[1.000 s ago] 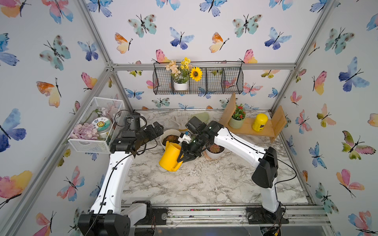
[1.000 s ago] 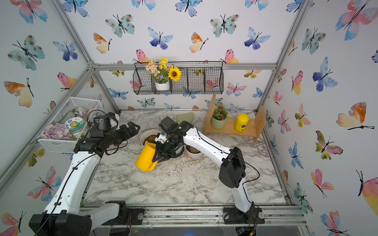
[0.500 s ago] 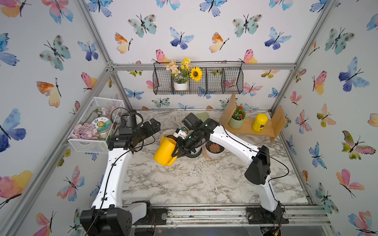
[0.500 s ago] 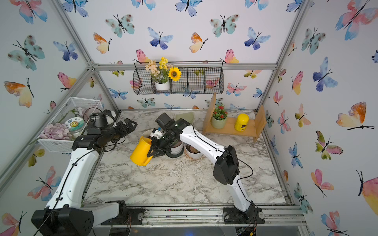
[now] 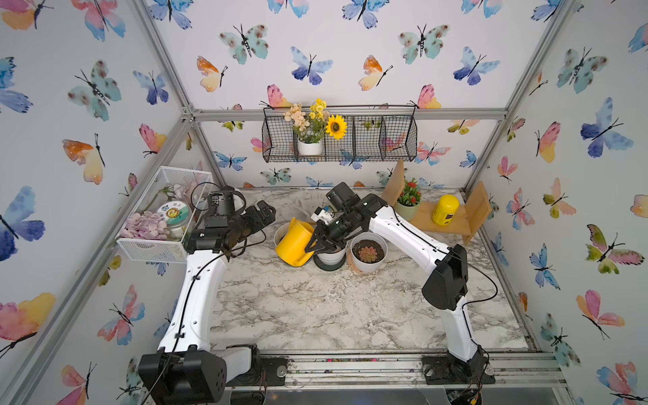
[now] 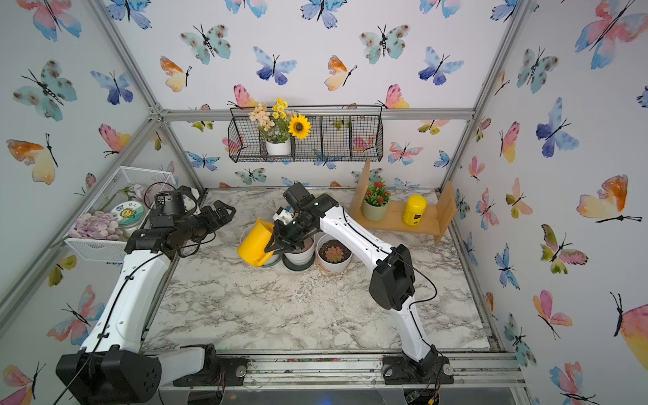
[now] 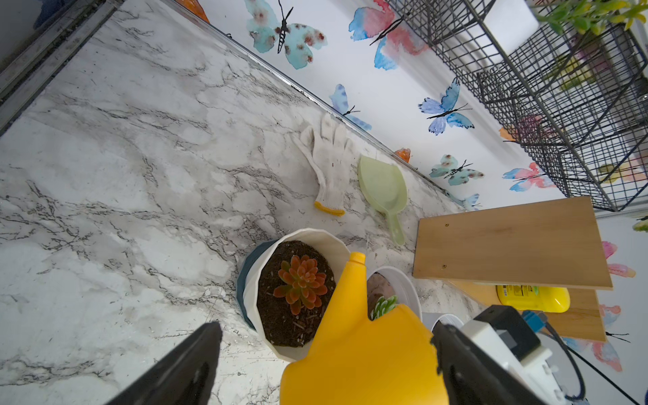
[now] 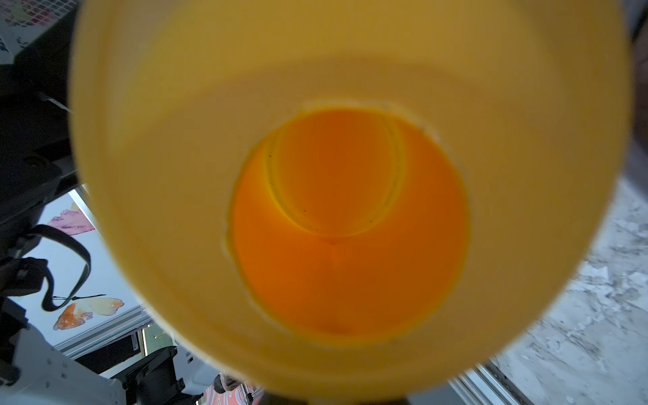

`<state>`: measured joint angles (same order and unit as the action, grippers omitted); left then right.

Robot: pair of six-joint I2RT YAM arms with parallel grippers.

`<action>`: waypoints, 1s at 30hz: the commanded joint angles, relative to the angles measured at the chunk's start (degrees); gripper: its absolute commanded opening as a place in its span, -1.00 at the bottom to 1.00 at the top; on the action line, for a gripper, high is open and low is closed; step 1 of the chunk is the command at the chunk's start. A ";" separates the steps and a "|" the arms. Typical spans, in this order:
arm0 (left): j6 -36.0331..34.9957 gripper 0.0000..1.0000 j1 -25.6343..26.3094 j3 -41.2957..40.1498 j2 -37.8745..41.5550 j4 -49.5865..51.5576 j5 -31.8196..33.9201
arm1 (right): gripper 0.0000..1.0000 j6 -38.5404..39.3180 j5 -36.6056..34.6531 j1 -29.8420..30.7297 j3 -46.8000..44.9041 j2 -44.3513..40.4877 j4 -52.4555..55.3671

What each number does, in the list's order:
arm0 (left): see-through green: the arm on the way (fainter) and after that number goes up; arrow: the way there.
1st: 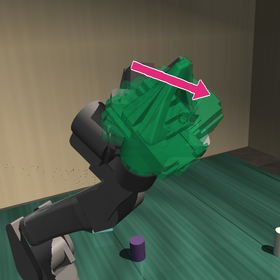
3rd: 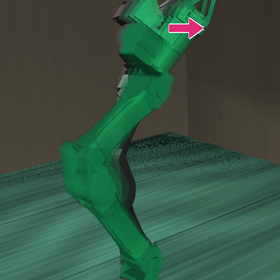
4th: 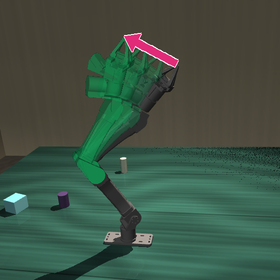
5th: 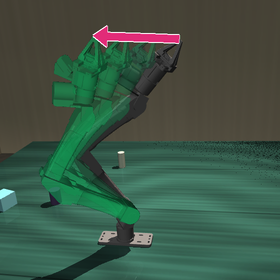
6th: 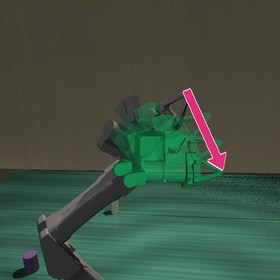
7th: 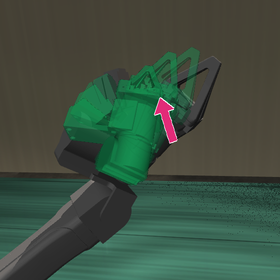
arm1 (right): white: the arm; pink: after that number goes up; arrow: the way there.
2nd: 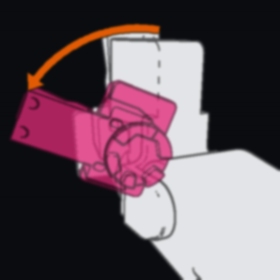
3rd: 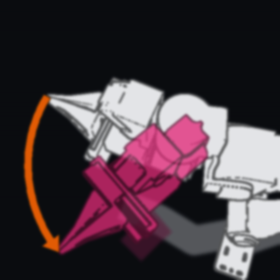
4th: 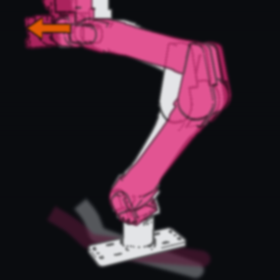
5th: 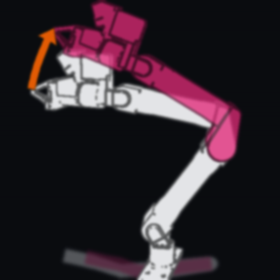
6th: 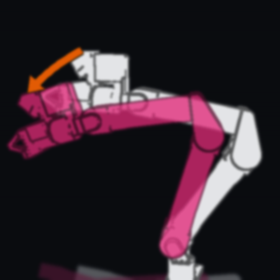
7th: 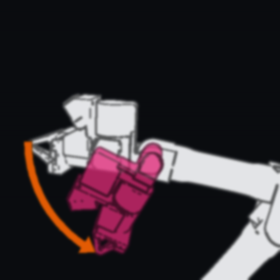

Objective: Water the succulent around the soil edge
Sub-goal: Water the soil of the potted plant with water, then place the watering can at the center of the board.

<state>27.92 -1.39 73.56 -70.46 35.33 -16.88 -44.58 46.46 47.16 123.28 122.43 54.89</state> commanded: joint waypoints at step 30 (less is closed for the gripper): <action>2.75 0.97 11.93 0.40 3.53 1.23 6.31 | -0.97 15.04 -26.07 -0.49 -3.67 -14.75 12.57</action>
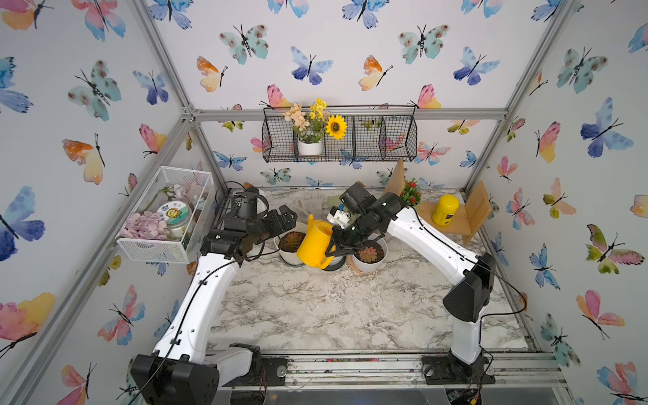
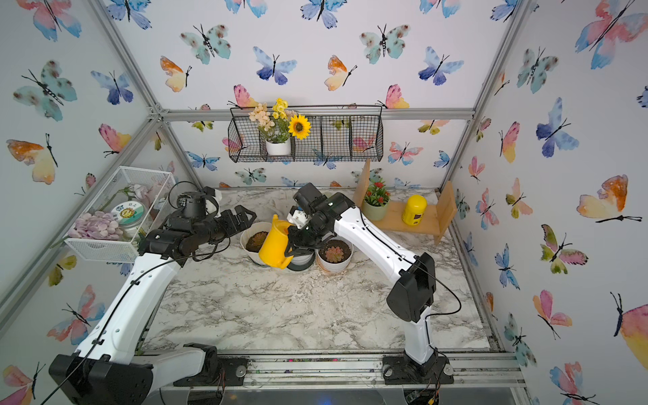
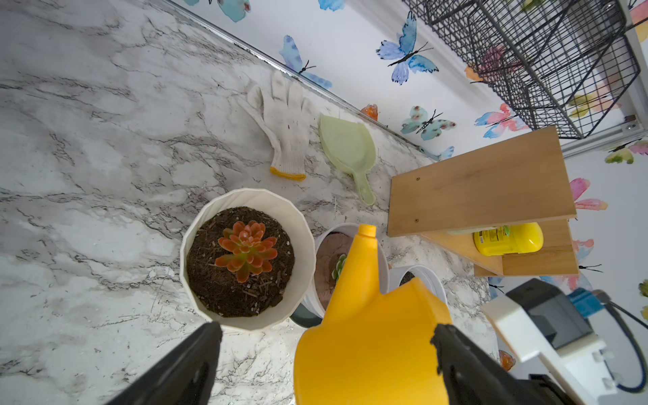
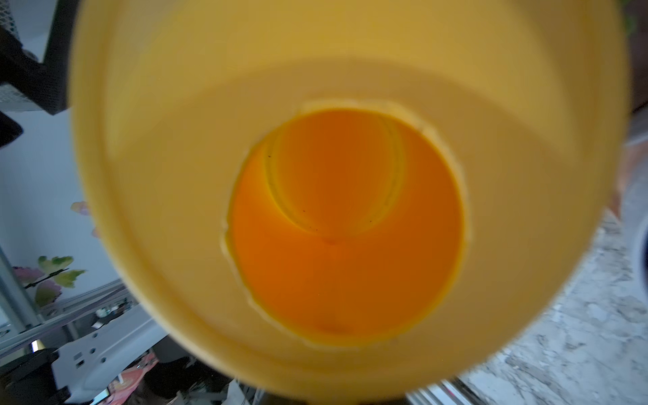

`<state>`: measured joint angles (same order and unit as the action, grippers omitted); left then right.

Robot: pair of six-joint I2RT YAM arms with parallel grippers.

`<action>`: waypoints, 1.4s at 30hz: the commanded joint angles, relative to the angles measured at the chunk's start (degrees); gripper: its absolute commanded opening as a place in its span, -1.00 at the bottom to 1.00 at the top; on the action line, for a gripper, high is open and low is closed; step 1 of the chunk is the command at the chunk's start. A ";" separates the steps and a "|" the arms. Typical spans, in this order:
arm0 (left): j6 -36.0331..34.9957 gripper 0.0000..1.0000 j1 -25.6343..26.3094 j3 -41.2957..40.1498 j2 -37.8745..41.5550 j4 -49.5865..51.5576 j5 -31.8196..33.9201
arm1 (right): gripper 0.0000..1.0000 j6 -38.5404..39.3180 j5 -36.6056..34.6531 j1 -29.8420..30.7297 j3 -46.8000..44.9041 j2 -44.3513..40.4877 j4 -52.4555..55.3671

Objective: Water the succulent around the soil edge
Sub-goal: Place the watering can at the center of the board.

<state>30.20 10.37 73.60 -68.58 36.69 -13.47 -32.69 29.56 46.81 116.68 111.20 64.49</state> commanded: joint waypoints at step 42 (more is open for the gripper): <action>-3.98 0.97 14.55 -1.77 2.81 -10.50 8.09 | -0.96 4.52 -40.22 -28.26 -41.94 -35.90 -8.00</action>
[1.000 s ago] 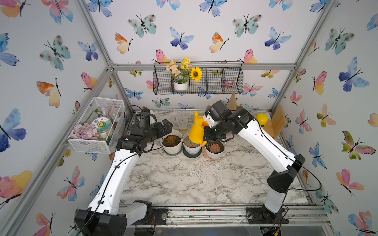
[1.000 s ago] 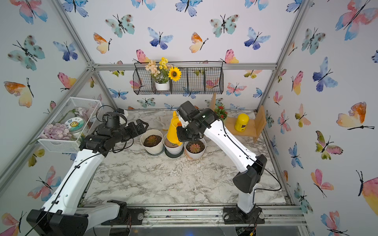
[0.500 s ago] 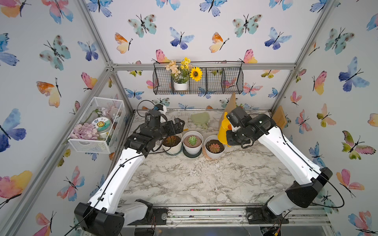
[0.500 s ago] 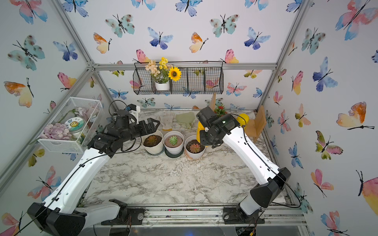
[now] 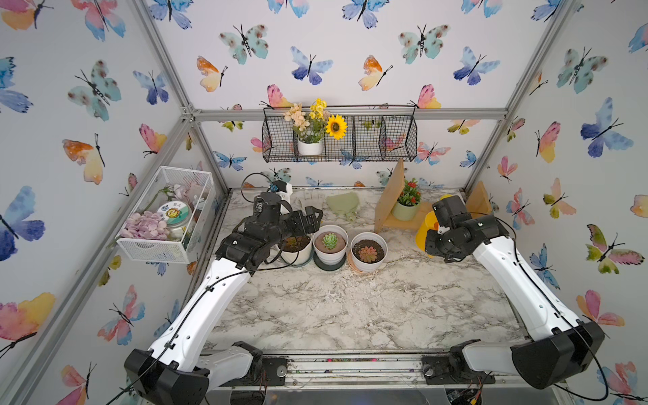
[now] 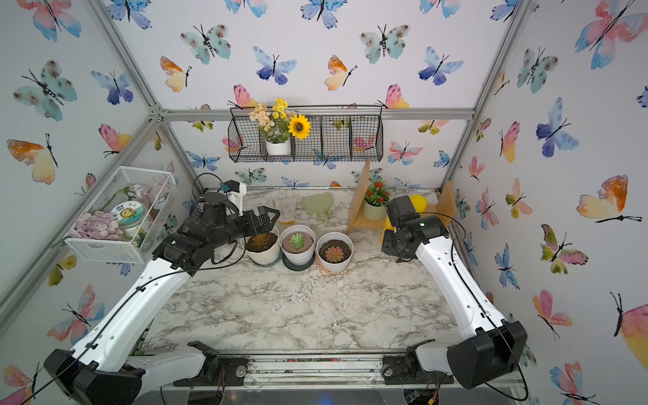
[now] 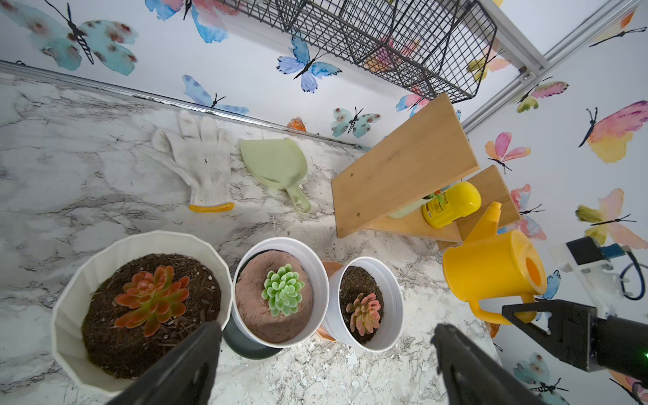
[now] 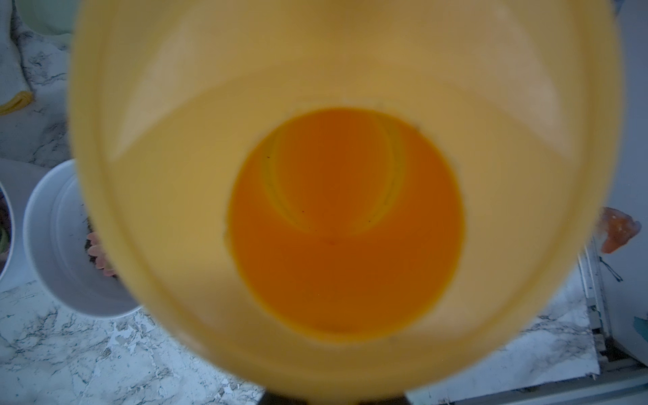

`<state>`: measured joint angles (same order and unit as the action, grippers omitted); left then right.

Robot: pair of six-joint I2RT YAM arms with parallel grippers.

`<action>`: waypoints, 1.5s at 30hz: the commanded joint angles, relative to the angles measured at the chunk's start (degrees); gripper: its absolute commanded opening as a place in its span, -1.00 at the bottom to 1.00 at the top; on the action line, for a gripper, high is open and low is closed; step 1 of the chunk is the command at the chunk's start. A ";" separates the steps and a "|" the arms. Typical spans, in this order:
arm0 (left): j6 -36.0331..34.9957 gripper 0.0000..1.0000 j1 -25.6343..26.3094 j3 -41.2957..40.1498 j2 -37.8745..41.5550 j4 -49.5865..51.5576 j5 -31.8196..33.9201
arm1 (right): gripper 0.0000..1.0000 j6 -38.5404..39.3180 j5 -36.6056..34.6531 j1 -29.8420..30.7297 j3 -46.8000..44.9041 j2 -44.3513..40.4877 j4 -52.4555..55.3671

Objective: Water the succulent around the soil edge
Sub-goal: Place the watering can at the center of the board.

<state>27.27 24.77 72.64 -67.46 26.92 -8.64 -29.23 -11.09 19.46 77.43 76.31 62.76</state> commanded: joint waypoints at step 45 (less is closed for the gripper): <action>-4.36 0.97 0.16 -17.32 13.03 -2.29 10.40 | 0.37 -6.58 5.17 -2.55 -29.23 -3.16 -23.31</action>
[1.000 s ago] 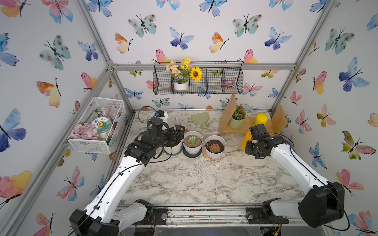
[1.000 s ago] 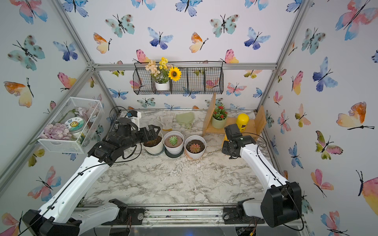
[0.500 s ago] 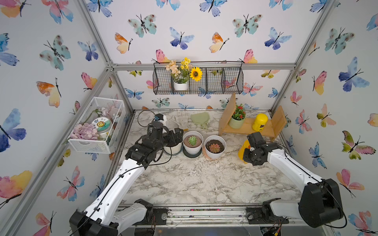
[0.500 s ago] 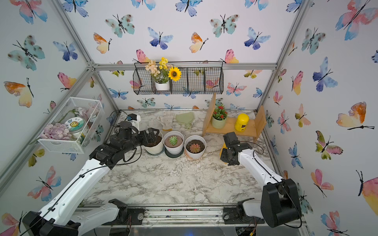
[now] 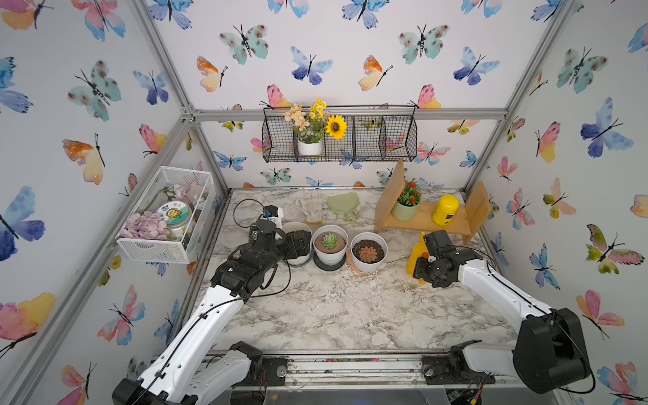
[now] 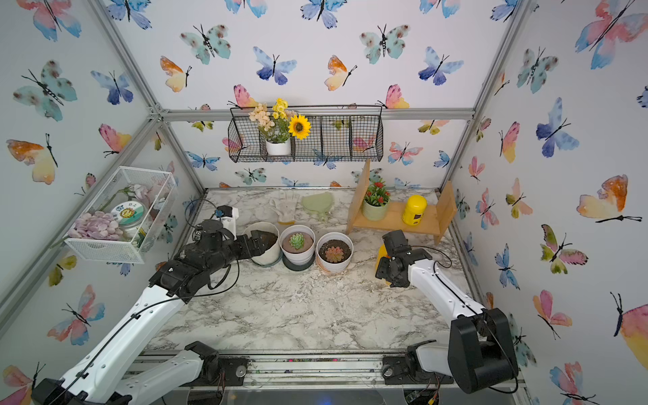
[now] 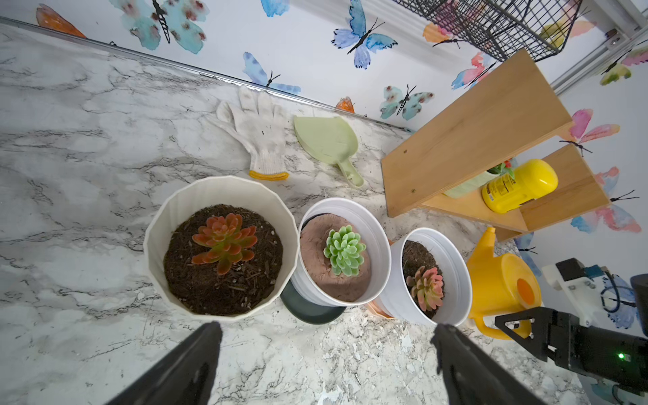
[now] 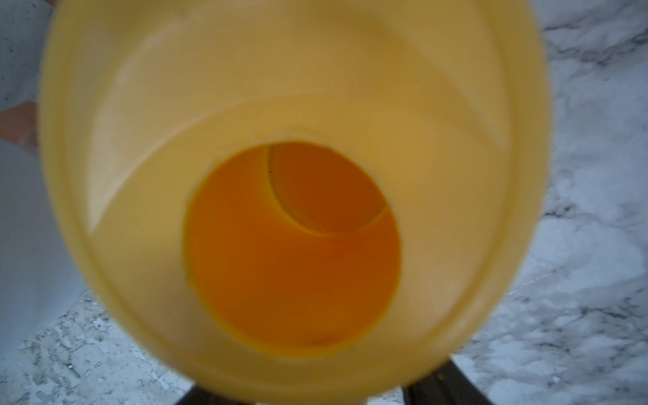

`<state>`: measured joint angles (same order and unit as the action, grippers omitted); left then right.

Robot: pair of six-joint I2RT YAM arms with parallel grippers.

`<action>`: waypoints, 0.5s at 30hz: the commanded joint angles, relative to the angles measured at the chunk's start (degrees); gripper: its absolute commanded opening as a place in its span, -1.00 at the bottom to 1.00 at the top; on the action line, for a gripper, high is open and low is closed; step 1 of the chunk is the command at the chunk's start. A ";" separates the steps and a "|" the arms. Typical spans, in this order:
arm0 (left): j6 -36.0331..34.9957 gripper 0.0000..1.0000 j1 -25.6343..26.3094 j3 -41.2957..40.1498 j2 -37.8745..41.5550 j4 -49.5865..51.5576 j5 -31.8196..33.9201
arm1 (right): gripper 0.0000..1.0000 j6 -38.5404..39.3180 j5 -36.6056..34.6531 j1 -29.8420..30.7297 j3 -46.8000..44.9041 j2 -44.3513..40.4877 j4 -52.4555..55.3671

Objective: Water the succulent around the soil edge
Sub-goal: Place the watering can at the center of the board, then move the watering can to the center of the board.

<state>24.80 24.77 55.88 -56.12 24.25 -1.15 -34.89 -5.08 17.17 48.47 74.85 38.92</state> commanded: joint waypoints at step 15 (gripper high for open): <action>-13.04 0.97 -0.63 -6.02 7.38 -7.18 9.95 | 0.96 -1.79 -25.74 -0.29 8.79 -11.55 1.13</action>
<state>16.80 24.71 51.03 -50.19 21.45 6.98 -37.01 -20.21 17.17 55.79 65.60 41.06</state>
